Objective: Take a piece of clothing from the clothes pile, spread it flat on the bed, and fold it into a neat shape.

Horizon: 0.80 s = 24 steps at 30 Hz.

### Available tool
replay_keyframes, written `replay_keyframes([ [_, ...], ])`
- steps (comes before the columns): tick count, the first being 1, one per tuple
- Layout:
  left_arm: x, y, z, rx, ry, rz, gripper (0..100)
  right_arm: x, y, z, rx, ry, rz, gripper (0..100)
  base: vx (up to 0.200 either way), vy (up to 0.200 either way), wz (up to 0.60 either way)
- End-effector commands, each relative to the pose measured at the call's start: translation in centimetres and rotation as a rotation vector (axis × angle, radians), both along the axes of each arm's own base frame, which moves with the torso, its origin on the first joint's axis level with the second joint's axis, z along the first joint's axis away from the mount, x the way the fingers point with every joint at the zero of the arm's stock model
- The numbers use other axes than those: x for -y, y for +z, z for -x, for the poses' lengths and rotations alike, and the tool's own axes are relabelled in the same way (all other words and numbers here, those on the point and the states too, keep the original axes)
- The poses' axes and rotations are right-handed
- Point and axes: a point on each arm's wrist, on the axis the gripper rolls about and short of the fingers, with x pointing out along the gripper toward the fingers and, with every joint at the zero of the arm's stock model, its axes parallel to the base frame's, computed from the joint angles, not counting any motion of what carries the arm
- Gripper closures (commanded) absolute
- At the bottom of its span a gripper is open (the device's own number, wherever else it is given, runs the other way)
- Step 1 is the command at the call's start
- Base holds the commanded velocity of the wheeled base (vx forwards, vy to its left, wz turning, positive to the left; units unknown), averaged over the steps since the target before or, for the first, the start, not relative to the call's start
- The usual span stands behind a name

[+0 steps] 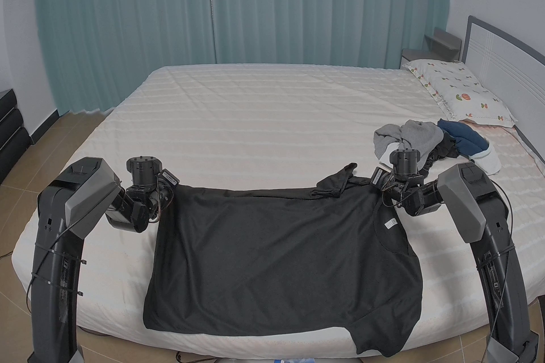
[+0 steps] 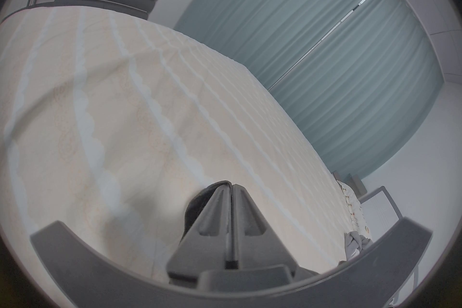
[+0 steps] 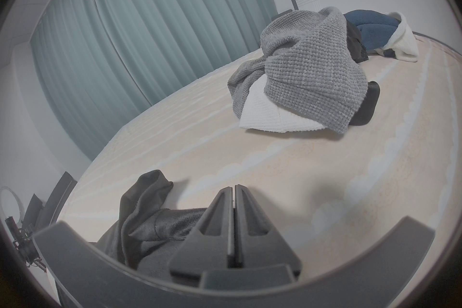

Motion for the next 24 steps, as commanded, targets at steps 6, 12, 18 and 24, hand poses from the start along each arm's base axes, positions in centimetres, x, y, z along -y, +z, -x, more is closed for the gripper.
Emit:
replay_keyframes([
  [6,-0.5,0.1,-1.1,0.041,0.073,-0.022,100,0.4,1.1,-0.3,0.034,-0.024,-0.034,100,0.000,0.000,0.00],
  [12,-0.9,0.3,-1.4,0.058,0.099,-0.025,100,0.7,1.2,-0.7,0.069,-0.064,-0.028,100,0.000,0.000,0.00],
  [18,-1.3,0.0,-1.8,0.064,0.109,-0.025,100,1.6,1.5,-1.0,0.083,-0.083,-0.029,100,0.000,0.000,0.00],
  [24,-1.2,-0.6,-1.8,0.047,0.107,-0.030,100,1.8,0.3,-1.5,0.090,-0.108,-0.024,100,0.000,0.000,0.00],
])
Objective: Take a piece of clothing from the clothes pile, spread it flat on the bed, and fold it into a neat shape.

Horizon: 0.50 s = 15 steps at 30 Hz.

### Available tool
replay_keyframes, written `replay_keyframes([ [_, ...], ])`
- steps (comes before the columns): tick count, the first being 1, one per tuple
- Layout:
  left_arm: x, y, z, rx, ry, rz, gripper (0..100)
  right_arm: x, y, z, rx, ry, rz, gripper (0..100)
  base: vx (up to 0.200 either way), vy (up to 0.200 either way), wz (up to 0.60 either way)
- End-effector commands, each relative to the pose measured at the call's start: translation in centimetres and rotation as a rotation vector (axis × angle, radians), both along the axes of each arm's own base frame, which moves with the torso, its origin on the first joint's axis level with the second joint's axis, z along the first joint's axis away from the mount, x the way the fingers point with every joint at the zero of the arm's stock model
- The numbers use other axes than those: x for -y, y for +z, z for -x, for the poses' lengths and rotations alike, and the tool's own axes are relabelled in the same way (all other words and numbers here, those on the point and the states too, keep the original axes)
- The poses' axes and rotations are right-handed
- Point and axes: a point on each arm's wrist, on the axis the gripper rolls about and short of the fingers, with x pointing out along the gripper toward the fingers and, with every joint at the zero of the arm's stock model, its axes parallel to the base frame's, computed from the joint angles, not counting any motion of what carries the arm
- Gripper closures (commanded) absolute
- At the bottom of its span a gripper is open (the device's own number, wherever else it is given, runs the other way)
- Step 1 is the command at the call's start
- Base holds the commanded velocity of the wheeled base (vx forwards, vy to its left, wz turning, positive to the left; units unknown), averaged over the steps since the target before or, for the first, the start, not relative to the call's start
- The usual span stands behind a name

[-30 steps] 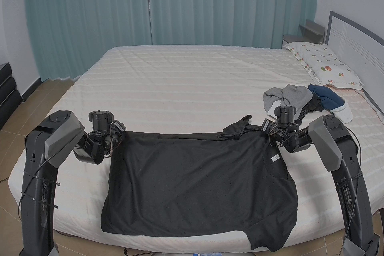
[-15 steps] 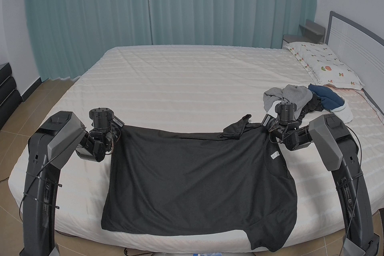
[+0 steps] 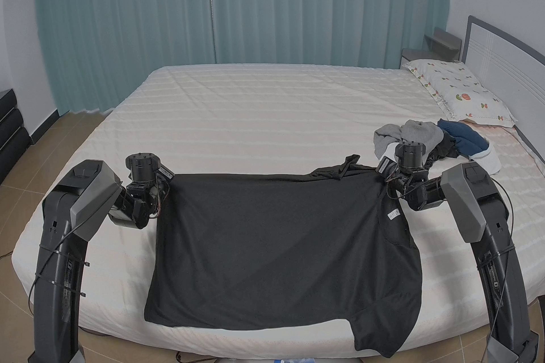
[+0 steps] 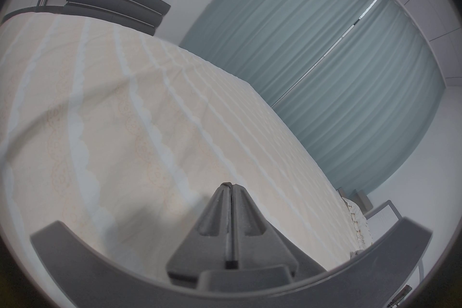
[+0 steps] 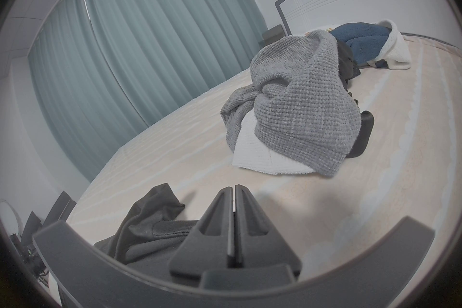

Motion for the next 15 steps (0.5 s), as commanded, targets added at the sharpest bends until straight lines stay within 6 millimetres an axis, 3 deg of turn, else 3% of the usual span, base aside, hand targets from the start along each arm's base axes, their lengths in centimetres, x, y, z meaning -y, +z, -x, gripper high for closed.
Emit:
replay_keyframes([
  [1,0.0,-0.5,0.0,-0.014,-0.003,0.000,100,0.0,-1.5,-0.3,-0.010,-0.015,0.007,100,0.000,0.000,0.00],
  [10,0.3,-0.7,0.1,-0.027,-0.018,0.001,100,-0.4,-2.7,-0.1,-0.042,-0.008,0.011,100,0.000,0.000,0.00],
  [11,0.3,-0.7,0.1,-0.029,-0.020,0.002,0,-0.4,-2.7,-0.1,-0.040,-0.008,0.011,100,0.000,0.000,0.00],
  [12,0.3,-0.8,0.1,-0.035,-0.021,0.002,0,-0.5,-2.7,-0.1,-0.042,-0.007,0.011,100,0.000,0.000,0.00],
  [13,0.4,-0.8,0.1,-0.038,-0.023,0.002,0,-0.5,-2.7,-0.1,-0.042,-0.008,0.011,0,0.000,0.000,0.00],
  [15,0.4,-0.8,0.1,-0.041,-0.023,0.002,0,-0.6,-2.7,-0.1,-0.040,-0.005,0.011,0,0.000,0.000,0.00],
])
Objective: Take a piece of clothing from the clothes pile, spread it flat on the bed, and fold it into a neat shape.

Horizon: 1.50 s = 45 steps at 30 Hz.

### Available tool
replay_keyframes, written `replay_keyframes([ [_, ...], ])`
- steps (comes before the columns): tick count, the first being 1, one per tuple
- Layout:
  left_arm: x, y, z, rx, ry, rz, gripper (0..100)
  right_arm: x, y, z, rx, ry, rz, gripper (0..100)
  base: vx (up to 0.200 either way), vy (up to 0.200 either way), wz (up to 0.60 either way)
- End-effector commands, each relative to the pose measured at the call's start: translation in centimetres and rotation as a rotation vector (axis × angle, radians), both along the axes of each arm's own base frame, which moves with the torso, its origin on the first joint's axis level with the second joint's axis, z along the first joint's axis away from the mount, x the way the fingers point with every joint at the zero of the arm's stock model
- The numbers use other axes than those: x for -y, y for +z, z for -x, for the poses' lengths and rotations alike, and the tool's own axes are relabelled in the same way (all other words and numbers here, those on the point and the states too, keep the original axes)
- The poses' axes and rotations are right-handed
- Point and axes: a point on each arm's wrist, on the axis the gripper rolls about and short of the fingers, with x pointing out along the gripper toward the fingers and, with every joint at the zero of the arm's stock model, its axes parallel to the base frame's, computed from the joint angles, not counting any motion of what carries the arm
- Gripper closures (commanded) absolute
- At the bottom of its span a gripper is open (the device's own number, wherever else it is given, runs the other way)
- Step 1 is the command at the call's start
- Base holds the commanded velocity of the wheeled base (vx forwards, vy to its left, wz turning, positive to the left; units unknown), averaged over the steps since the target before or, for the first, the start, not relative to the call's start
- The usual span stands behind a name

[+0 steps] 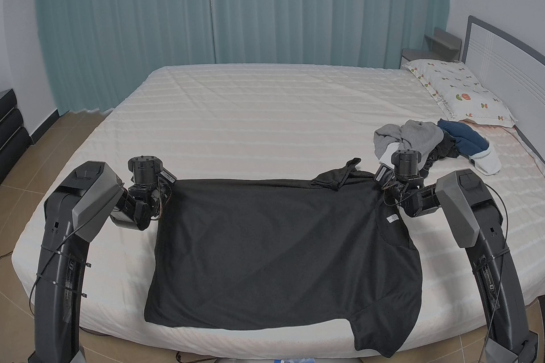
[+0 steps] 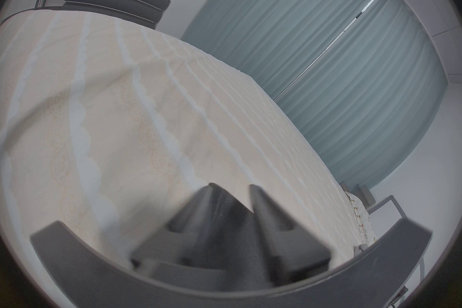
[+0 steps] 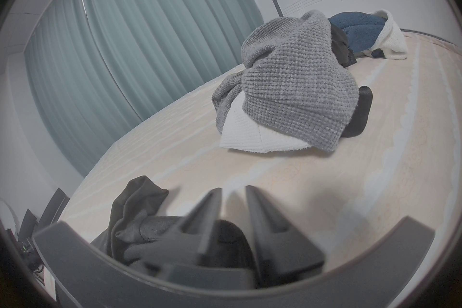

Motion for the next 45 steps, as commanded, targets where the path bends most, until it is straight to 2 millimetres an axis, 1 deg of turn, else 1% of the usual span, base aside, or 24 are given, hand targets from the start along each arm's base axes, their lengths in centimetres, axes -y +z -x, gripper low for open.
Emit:
replay_keyframes([
  [1,0.1,-0.1,0.0,-0.002,-0.001,0.000,0,-0.2,-0.1,0.0,0.006,0.002,0.000,0,0.000,0.000,0.00],
  [7,0.1,0.2,0.1,-0.001,-0.001,0.002,0,-0.1,1.9,0.3,0.020,-0.014,0.007,0,0.000,0.000,0.00],
  [9,0.0,0.0,0.5,-0.014,0.004,0.006,0,0.4,3.4,1.4,0.000,-0.020,0.010,0,0.000,0.000,0.00],
  [11,-0.3,0.8,1.1,-0.017,0.010,0.009,0,0.6,4.6,2.4,-0.001,-0.018,0.016,0,0.000,0.000,0.00],
  [12,-0.3,0.8,1.1,-0.017,0.010,0.009,0,0.6,4.6,2.4,-0.001,-0.018,0.016,0,0.000,0.000,0.00],
  [14,-0.4,2.2,2.8,-0.042,0.005,0.011,0,1.1,6.2,4.9,-0.011,0.002,0.011,0,0.000,0.000,0.00],
  [16,-0.5,2.7,3.3,-0.046,-0.008,0.017,0,1.5,6.6,6.0,-0.032,0.016,0.005,0,0.000,0.000,0.00],
  [17,-0.7,3.6,4.1,-0.047,-0.026,0.029,0,1.8,7.0,7.7,-0.066,0.044,-0.011,0,0.000,0.000,0.00],
  [18,-0.7,3.6,4.1,-0.047,-0.026,0.029,0,1.8,7.0,7.7,-0.066,0.044,-0.011,0,0.000,0.000,0.00],
  [21,-1.4,6.1,6.9,-0.034,-0.067,0.065,0,1.7,7.8,12.1,-0.116,0.082,-0.031,0,0.000,0.000,0.00],
  [24,-0.9,6.1,8.6,-0.046,-0.111,0.079,0,1.8,8.5,14.5,-0.103,0.083,-0.048,0,0.000,0.000,0.00],
  [25,-0.9,6.1,8.6,-0.044,-0.113,0.079,0,1.8,8.5,14.6,-0.103,0.083,-0.050,0,0.000,0.000,0.00],
  [26,-0.4,6.3,9.1,-0.024,-0.139,0.086,0,1.8,8.6,16.4,-0.104,0.088,-0.090,0,0.000,0.000,0.00],
  [27,-0.3,6.4,9.2,-0.018,-0.141,0.085,0,1.9,8.6,16.8,-0.105,0.090,-0.102,0,0.000,0.000,0.00],
  [28,-0.2,6.8,9.3,-0.006,-0.146,0.085,0,1.9,8.5,17.9,-0.117,0.101,-0.133,0,0.000,0.000,0.00],
  [29,-0.2,6.8,9.3,-0.006,-0.146,0.085,0,1.9,8.5,17.9,-0.117,0.101,-0.133,0,0.000,0.000,0.00],
  [30,-0.1,7.3,9.7,-0.004,-0.150,0.083,0,2.0,8.0,19.8,-0.148,0.118,-0.167,0,0.000,0.000,0.00],
  [31,0.0,7.1,10.1,-0.019,-0.159,0.081,0,2.1,7.5,20.7,-0.169,0.122,-0.175,0,0.000,0.000,0.00],
  [33,0.1,6.7,10.6,-0.038,-0.171,0.078,0,2.1,7.1,21.6,-0.186,0.124,-0.177,0,0.000,0.000,0.00],
  [35,-0.1,6.6,12.8,-0.085,-0.195,0.076,0,2.2,6.3,23.5,-0.194,0.125,-0.192,0,0.000,0.000,0.00],
  [41,0.1,6.7,18.8,-0.169,-0.298,0.131,0,1.6,4.8,27.1,-0.222,0.169,-0.273,0,0.000,0.000,0.00],
  [43,0.4,6.3,20.4,-0.194,-0.312,0.136,0,1.6,4.4,28.1,-0.234,0.167,-0.286,0,0.000,0.000,0.00],
  [44,0.4,6.3,20.4,-0.194,-0.312,0.136,0,1.6,4.4,28.1,-0.234,0.167,-0.286,0,0.000,0.000,0.00],
  [45,0.6,5.8,21.5,-0.216,-0.320,0.137,0,1.7,4.2,28.8,-0.242,0.165,-0.313,0,0.000,0.000,0.00],
])
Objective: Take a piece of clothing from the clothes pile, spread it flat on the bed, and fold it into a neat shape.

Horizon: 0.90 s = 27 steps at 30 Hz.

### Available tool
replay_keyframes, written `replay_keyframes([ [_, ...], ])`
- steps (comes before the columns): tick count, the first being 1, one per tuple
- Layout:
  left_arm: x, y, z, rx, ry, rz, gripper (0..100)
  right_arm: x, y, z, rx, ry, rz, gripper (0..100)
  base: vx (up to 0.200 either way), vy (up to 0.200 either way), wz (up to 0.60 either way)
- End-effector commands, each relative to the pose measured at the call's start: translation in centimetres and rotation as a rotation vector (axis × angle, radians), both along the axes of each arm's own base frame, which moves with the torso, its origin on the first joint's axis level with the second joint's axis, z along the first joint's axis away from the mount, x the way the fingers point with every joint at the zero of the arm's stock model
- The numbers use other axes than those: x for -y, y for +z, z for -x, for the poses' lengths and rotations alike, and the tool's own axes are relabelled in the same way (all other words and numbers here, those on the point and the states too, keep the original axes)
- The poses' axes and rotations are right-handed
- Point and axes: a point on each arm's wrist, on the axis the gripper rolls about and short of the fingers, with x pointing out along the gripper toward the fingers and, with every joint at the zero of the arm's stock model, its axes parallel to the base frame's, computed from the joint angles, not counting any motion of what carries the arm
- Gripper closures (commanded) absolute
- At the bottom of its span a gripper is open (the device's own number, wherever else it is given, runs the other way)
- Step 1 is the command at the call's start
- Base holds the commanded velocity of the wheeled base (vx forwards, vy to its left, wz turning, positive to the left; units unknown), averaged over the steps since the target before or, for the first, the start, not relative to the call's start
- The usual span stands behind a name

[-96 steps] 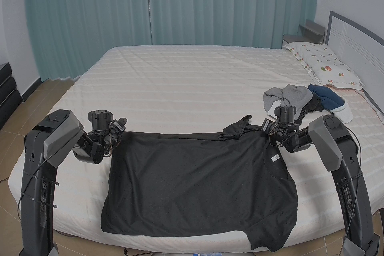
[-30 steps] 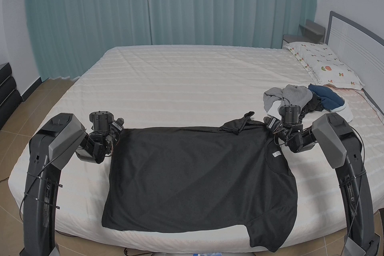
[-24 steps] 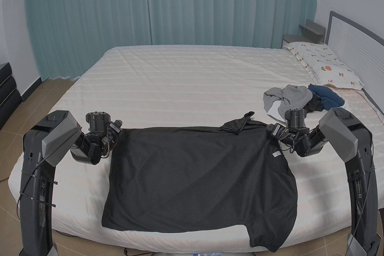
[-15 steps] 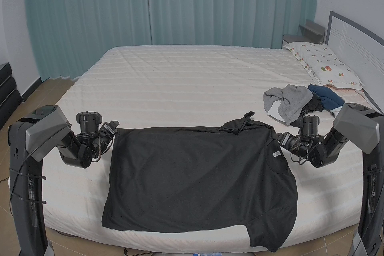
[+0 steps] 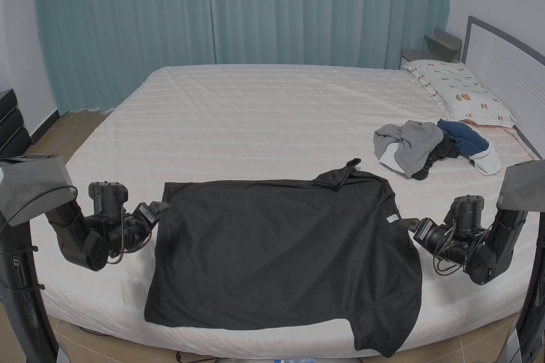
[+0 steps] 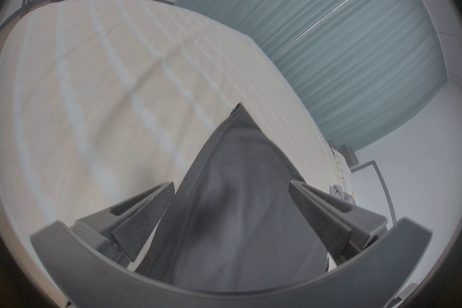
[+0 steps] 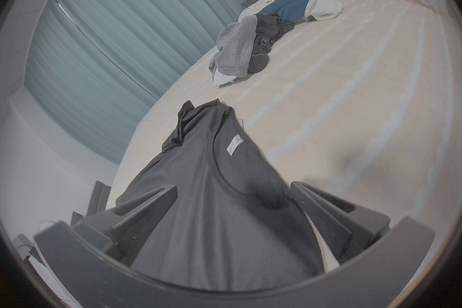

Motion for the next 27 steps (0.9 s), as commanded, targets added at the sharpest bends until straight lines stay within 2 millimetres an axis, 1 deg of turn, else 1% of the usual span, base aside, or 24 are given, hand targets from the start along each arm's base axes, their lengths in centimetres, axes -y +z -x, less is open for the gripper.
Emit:
replay_keyframes([
  [1,0.6,1.5,5.7,-0.014,-0.076,0.028,0,-0.2,-0.7,4.2,-0.050,0.024,-0.089,0,0.000,0.000,0.00],
  [2,0.6,1.1,6.6,-0.028,-0.079,0.029,0,-0.4,-1.0,4.6,-0.055,0.024,-0.121,0,0.000,0.000,0.00],
  [3,0.6,0.9,7.0,-0.033,-0.081,0.030,0,-0.5,-1.0,4.6,-0.048,0.022,-0.131,0,0.000,0.000,0.00],
  [4,0.5,0.6,7.7,-0.042,-0.092,0.037,0,-0.5,-1.3,4.6,-0.031,0.013,-0.147,0,0.000,0.000,0.00],
  [5,0.5,0.5,7.9,-0.044,-0.094,0.039,0,-0.5,-1.4,4.6,-0.030,0.013,-0.151,0,0.000,0.000,0.00],
  [7,0.5,0.3,9.1,-0.046,-0.111,0.052,0,-0.6,-1.9,5.1,-0.048,0.013,-0.159,0,0.000,0.000,0.00],
  [8,0.5,0.3,9.4,-0.045,-0.117,0.055,0,-0.6,-2.0,5.3,-0.058,0.014,-0.163,0,0.000,0.000,0.00],
  [9,0.6,0.2,9.6,-0.045,-0.121,0.057,0,-0.6,-2.0,5.4,-0.068,0.016,-0.172,0,-0.200,0.000,0.00],
  [11,0.6,0.2,9.8,-0.045,-0.123,0.058,0,-0.6,-2.1,5.5,-0.075,0.016,-0.182,0,-0.200,0.000,0.00],
  [13,0.6,-0.1,10.4,-0.066,-0.128,0.055,0,-0.5,-1.9,5.7,-0.089,0.006,-0.232,0,-0.200,0.000,0.00],
  [19,0.6,-0.6,10.8,-0.097,-0.133,0.056,0,-0.4,-1.8,6.1,-0.097,0.011,-0.240,0,-0.200,0.000,0.00],
  [23,0.8,-1.5,11.4,-0.138,-0.169,0.024,0,-0.4,-1.8,6.1,-0.098,0.009,-0.236,0,0.000,0.000,0.00],
  [27,0.8,-2.7,12.3,-0.194,-0.234,-0.048,0,-0.5,-1.8,6.1,-0.098,0.013,-0.235,0,0.000,0.000,0.00],
])
